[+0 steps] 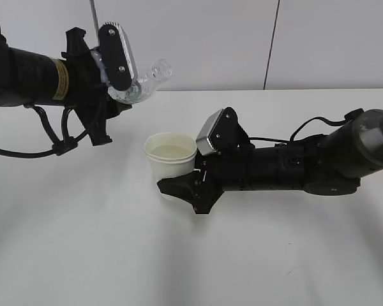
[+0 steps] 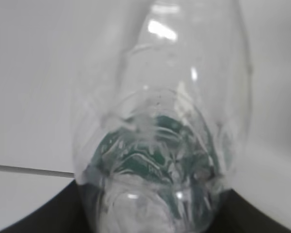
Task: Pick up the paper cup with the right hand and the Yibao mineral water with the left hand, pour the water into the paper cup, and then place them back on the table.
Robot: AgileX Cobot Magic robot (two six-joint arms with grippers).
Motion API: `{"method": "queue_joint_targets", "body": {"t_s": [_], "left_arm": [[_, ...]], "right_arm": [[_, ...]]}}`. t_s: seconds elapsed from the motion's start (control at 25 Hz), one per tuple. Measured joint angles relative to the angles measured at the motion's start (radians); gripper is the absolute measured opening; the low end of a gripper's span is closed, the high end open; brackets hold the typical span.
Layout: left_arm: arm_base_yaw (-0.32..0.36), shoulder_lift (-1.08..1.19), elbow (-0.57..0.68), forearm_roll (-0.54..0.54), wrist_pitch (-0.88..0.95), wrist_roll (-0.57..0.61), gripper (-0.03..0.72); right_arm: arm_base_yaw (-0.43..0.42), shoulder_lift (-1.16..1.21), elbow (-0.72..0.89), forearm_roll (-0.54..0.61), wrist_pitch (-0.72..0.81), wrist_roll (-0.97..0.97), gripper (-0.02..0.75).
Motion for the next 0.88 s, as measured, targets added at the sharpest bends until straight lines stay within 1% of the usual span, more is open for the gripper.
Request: {"method": "queue_joint_targets", "body": {"t_s": [0.04,0.16,0.28,0.36,0.48,0.56,0.76,0.88], "left_arm": [[0.0,0.0,0.004,-0.055,-0.006,-0.003,0.347],[0.0,0.0,0.047,-0.17,-0.05,-0.01,0.344],[0.003,0.0,0.092,-0.234,-0.109,-0.01,0.344],[0.019,0.0,0.107,-0.283,-0.174,-0.014,0.344],[0.054,0.0,0.11,-0.396,-0.236,-0.034,0.344],[0.075,0.0,0.124,-0.448,-0.277,-0.042,0.344],[0.095,0.0,0.202,-0.482,-0.416,-0.044,0.344],[0.12,0.0,0.251,-0.538,-0.482,-0.044,0.344]], "right_arm": [[0.0,0.0,0.0,0.003,0.0,0.0,0.521],[-0.009,0.0,0.0,0.009,0.0,0.0,0.521],[-0.023,0.0,0.0,0.012,0.0,0.0,0.521],[-0.029,0.0,0.0,0.012,0.0,0.0,0.521],[-0.033,0.0,0.0,0.012,0.0,0.0,0.521],[-0.033,0.0,0.0,0.014,0.0,0.0,0.521],[-0.037,0.0,0.0,0.014,0.0,0.0,0.521],[-0.045,0.0,0.0,0.014,0.0,0.0,0.521]]}}
